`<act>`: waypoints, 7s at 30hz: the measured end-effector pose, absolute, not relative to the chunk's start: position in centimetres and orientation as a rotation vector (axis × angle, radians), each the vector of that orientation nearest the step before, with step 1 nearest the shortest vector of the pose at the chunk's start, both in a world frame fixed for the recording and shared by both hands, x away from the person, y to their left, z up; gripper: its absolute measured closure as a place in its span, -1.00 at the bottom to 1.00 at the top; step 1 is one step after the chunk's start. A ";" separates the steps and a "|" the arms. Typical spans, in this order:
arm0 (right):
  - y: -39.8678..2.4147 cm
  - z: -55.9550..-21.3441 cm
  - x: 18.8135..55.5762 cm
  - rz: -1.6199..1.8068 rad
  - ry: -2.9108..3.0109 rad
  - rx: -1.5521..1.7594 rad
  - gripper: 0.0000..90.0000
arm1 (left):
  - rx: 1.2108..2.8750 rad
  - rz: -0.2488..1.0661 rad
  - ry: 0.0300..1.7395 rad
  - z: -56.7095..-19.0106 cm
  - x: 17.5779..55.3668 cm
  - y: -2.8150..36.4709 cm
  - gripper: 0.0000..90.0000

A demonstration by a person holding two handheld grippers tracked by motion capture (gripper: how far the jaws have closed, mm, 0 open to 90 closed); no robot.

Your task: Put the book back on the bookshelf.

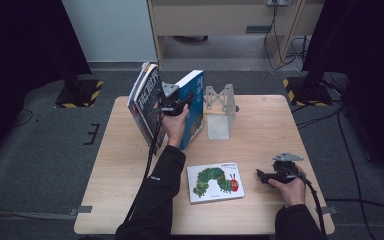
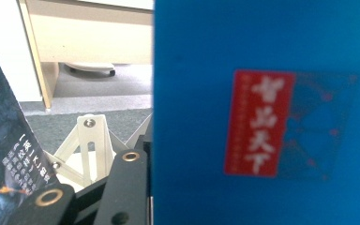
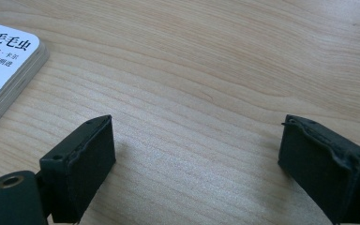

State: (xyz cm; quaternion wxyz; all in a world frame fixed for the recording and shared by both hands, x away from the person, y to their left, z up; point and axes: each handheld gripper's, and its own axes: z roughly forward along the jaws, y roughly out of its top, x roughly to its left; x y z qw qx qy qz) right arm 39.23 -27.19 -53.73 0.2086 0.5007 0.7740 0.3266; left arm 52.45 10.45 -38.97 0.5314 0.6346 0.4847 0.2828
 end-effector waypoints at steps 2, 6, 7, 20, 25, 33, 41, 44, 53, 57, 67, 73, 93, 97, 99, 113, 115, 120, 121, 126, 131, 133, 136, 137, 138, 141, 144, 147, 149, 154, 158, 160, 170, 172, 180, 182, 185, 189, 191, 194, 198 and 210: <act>-27.2 -53.7 39.2 0.909 2.153 1.392 -0.77 | 1.525 0.677 1.158 -39.0 52.2 10.4 0.33; -27.1 -53.9 39.2 0.918 2.152 1.385 -0.82 | 1.566 0.679 1.150 -38.9 51.5 10.8 0.33; -27.1 -53.9 39.2 0.919 2.152 1.386 -0.82 | 1.565 0.678 1.150 -39.0 51.4 10.9 0.32; -27.0 -53.9 39.2 0.916 2.152 1.386 -0.82 | 1.626 0.703 1.137 -39.5 49.1 11.5 0.32; -27.0 -53.9 39.2 0.915 2.152 1.387 -0.82 | 1.625 0.706 1.134 -40.0 48.1 11.8 0.31; -27.0 -53.9 39.2 0.912 2.154 1.386 -0.84 | 1.632 0.734 1.124 -40.1 47.2 10.9 0.31; -26.9 -53.9 39.2 0.913 2.160 1.382 -0.85 | 1.592 0.743 1.184 -40.1 48.6 10.0 0.31; -26.9 -53.9 39.2 0.914 2.162 1.381 -0.86 | 1.576 0.735 1.204 -40.1 49.2 9.8 0.30; -26.9 -53.9 39.2 0.912 2.162 1.379 -0.86 | 1.545 0.719 1.185 -40.6 49.1 10.3 0.23; -26.9 -53.9 39.2 0.912 2.162 1.379 -0.86 | 1.535 0.708 1.162 -41.0 48.4 10.5 0.22; -26.9 -53.9 39.2 0.912 2.161 1.380 -0.86 | 1.532 0.702 1.153 -41.2 47.3 10.7 0.26; -26.9 -53.9 39.2 0.912 2.162 1.384 -0.86 | 1.546 0.716 1.175 -40.9 47.7 10.5 0.30; -26.8 -53.9 39.3 0.914 2.163 1.376 -0.86 | 1.542 0.699 1.166 -41.8 48.5 10.0 0.20; -26.7 -53.9 39.2 0.913 2.162 1.379 -0.86 | 1.534 0.687 1.152 -42.4 47.6 10.9 0.21; -26.7 -53.9 39.2 0.911 2.159 1.381 -0.86 | 1.535 0.689 1.145 -42.6 47.5 11.1 0.25; -26.7 -53.9 39.2 0.894 2.144 1.405 -0.92 | 1.558 0.691 1.216 -41.8 48.8 10.6 0.29; -26.7 -53.9 39.2 0.894 2.145 1.404 -0.92 | 1.562 0.691 1.220 -41.7 48.9 10.5 0.29; -26.7 -53.9 39.2 0.894 2.145 1.403 -0.92 | 1.572 0.686 1.216 -41.6 49.2 9.8 0.28; -26.7 -53.9 39.2 0.894 2.145 1.403 -0.92 | 1.572 0.686 1.216 -41.6 49.2 9.8 0.28; -26.7 -53.9 39.2 0.894 2.145 1.403 -0.92 | 1.583 0.677 1.221 -41.4 49.4 9.0 0.28; -26.7 -53.9 39.2 0.894 2.146 1.401 -0.92 | 1.591 0.671 1.220 -41.3 49.5 8.6 0.27; -26.7 -53.9 39.2 0.894 2.146 1.402 -0.92 | 1.597 0.667 1.211 -41.2 49.5 8.1 0.26; -26.7 -53.9 39.2 0.894 2.146 1.402 -0.92 | 1.600 0.657 1.198 -41.3 49.3 7.7 0.26; -26.7 -53.9 39.2 0.893 2.146 1.401 -0.92 | 1.606 0.658 1.193 -41.3 49.3 7.6 0.26; -26.7 -53.9 39.2 0.894 2.146 1.402 -0.92 | 1.608 0.659 1.192 -41.3 49.2 7.5 0.26; -26.7 -53.9 39.2 0.894 2.146 1.402 -0.92 | 1.610 0.656 1.192 -41.3 49.2 7.4 0.26; -26.7 -53.9 39.2 0.894 2.146 1.402 -0.92 | 1.616 0.662 1.185 -41.4 49.0 7.1 0.25; -26.7 -53.9 39.2 0.894 2.147 1.401 -0.92 | 1.604 0.656 1.170 -41.6 49.0 7.3 0.21; -26.6 -53.9 39.2 0.895 2.147 1.403 -0.92 | 1.573 0.656 1.142 -42.1 48.7 7.6 0.15; -26.6 -53.9 39.2 0.895 2.149 1.402 -0.92 | 1.578 0.659 1.123 -42.5 48.1 8.0 0.16; -26.6 -53.9 39.2 0.898 2.149 1.400 -0.92 | 1.623 0.648 1.151 -41.8 48.2 7.7 0.19; -26.6 -53.9 39.2 0.898 2.149 1.400 -0.92 | 1.639 0.646 1.160 -41.6 48.3 7.5 0.20; -26.6 -53.9 39.2 0.898 2.154 1.400 -0.92 | 1.644 0.632 1.157 -41.5 48.6 6.7 0.19; -26.6 -53.9 39.2 0.899 2.154 1.401 -0.92 | 1.623 0.640 1.125 -41.9 48.5 7.0 0.17; -26.5 -53.9 39.1 0.898 2.155 1.399 -0.92 | 1.601 0.625 1.089 -42.8 47.4 7.6 0.17; -26.5 -53.9 39.1 0.898 2.157 1.397 -0.92 | 1.601 0.622 1.095 -42.8 47.4 7.6 0.18; -26.5 -53.9 39.1 0.898 2.157 1.397 -0.92 | 1.622 0.614 1.118 -42.4 47.5 7.4 0.20; -26.5 -53.9 39.2 0.898 2.158 1.397 -0.92 | 1.656 0.598 1.138 -41.8 47.6 7.2 0.21; -26.5 -53.9 39.2 0.898 2.158 1.396 -0.92 | 1.651 0.592 1.144 -41.8 47.7 6.9 0.21; -26.5 -53.9 39.1 0.898 2.158 1.396 -0.92 | 1.654 0.594 1.143 -41.8 47.7 6.7 0.21; -26.5 -53.9 39.1 0.899 2.156 1.395 -0.92 | 1.644 0.605 1.139 -41.9 47.6 6.4 0.20; -26.5 -53.9 39.1 0.899 2.159 1.395 -0.92 | 1.626 0.608 1.088 -42.8 47.0 7.1 0.17</act>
